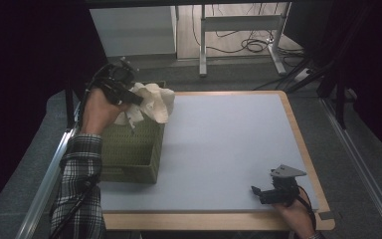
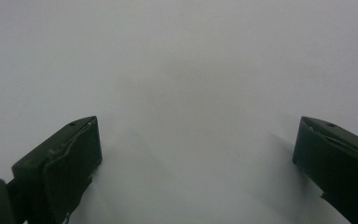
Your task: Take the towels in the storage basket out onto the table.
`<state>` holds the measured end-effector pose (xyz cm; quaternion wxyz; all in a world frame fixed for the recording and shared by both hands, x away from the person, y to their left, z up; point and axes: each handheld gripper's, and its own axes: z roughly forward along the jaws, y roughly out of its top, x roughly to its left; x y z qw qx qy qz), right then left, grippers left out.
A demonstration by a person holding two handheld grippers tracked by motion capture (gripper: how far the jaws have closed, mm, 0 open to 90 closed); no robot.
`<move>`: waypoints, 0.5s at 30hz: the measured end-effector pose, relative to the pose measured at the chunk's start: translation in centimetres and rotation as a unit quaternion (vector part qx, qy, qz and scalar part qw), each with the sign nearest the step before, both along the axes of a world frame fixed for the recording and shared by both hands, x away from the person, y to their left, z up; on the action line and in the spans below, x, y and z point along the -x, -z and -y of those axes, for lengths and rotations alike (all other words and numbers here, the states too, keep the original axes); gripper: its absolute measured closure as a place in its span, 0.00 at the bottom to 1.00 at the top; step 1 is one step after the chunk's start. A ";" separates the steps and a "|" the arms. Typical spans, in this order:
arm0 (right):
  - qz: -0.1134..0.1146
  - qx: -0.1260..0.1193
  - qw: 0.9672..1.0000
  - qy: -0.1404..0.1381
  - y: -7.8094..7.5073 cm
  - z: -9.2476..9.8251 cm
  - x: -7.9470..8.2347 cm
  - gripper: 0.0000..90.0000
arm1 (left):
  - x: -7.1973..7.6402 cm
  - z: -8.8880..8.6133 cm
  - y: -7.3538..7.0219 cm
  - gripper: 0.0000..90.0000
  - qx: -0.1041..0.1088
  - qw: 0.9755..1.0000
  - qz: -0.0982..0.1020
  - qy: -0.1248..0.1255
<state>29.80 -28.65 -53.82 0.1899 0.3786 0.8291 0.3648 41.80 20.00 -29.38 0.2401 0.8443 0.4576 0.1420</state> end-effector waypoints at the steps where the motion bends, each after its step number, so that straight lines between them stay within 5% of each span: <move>1: 0.000 -0.001 1.000 0.000 0.0 0.0 0.0 0.01 | -0.1 0.3 0.0 0.87 -0.002 1.000 0.000 0.005; 15: -0.001 -0.001 1.000 0.000 0.0 0.0 0.0 0.01 | -1.5 5.1 0.5 0.87 0.005 0.999 -0.001 0.043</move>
